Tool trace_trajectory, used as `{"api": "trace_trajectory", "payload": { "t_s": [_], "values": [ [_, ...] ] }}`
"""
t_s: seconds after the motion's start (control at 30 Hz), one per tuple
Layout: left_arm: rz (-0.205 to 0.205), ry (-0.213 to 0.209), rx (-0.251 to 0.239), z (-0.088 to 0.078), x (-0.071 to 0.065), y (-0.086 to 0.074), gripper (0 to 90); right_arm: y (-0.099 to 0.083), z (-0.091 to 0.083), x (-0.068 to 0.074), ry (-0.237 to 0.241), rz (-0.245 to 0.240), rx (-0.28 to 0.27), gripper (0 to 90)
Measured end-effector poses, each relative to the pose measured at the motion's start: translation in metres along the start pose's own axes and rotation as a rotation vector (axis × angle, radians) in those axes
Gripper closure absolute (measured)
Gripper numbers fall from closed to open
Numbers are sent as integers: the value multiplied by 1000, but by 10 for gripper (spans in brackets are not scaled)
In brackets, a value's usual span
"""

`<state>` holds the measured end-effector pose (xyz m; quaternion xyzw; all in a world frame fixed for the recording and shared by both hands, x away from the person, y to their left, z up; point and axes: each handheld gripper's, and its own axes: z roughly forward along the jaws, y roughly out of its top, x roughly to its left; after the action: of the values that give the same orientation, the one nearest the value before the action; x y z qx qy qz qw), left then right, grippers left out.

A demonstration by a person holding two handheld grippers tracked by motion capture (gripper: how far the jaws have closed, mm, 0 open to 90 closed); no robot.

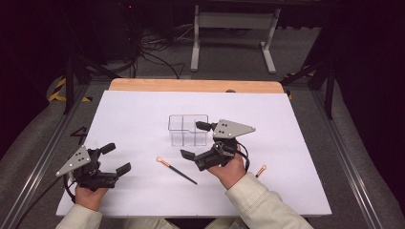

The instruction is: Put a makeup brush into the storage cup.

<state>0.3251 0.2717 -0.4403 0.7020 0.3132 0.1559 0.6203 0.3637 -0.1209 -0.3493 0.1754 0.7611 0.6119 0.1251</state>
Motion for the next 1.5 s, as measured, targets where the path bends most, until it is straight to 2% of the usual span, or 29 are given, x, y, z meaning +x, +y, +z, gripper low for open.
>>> {"api": "trace_trajectory", "payload": {
  "t_s": [0.27,0.43,0.7,1.07,1.2,1.33,1.5],
  "values": [
    [2,27,-8,-7,-1,-2,1,3,12,-5,20,36,120,22],
    [-6,43,-2,-15,-2,-4,1,3,26,-5,29,21,215,21],
    [-14,63,-5,-23,-2,-7,1,5,43,-3,47,22,303,20],
    [-12,54,-1,-20,-2,-6,1,2,61,-2,39,-4,439,76],
    [-10,51,1,-18,-2,-6,1,2,65,-4,45,-9,486,141],
    [-10,48,-2,-16,-1,-5,1,0,70,-4,42,-5,560,190],
    [-11,30,10,-11,-1,-4,1,-4,74,-3,38,-12,613,217]
  ]
}}
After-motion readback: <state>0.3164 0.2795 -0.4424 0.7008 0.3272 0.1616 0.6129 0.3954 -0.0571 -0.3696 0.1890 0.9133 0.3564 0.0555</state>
